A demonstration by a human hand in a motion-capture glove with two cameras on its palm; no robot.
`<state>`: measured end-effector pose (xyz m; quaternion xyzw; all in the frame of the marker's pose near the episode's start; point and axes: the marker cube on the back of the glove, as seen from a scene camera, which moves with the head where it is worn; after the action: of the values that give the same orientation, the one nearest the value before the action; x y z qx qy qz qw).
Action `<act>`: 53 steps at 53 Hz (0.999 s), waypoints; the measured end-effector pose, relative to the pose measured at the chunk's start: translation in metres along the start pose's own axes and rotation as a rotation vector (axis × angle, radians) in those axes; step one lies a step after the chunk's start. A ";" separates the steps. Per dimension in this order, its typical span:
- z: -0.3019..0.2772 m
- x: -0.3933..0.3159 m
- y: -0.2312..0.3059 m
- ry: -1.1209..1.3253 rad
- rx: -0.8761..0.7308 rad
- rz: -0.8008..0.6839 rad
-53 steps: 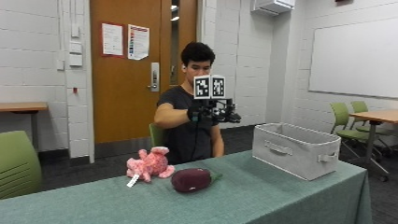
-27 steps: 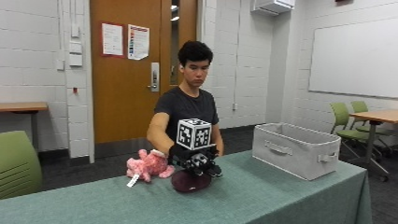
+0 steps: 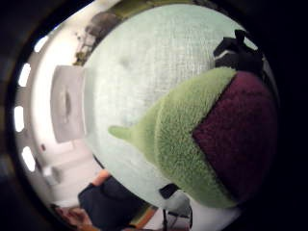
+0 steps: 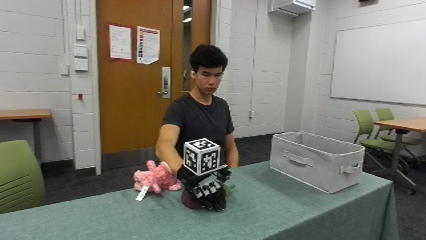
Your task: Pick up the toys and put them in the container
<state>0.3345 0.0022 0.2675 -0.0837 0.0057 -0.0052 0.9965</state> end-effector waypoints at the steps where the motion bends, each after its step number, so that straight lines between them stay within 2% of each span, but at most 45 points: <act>1: -0.001 0.000 0.000 -0.004 0.008 0.004; 13: -0.015 -0.006 -0.005 0.056 0.104 0.055; 25: -0.018 -0.017 -0.012 0.030 -0.025 0.102; 30: -0.030 -0.032 -0.013 0.001 -0.019 0.107; 40: -0.108 -0.084 -0.017 0.018 0.090 0.067; 53: -0.235 -0.200 -0.014 0.013 0.315 -0.171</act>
<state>0.1316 -0.0481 0.0403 0.0731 0.0041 -0.0912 0.9931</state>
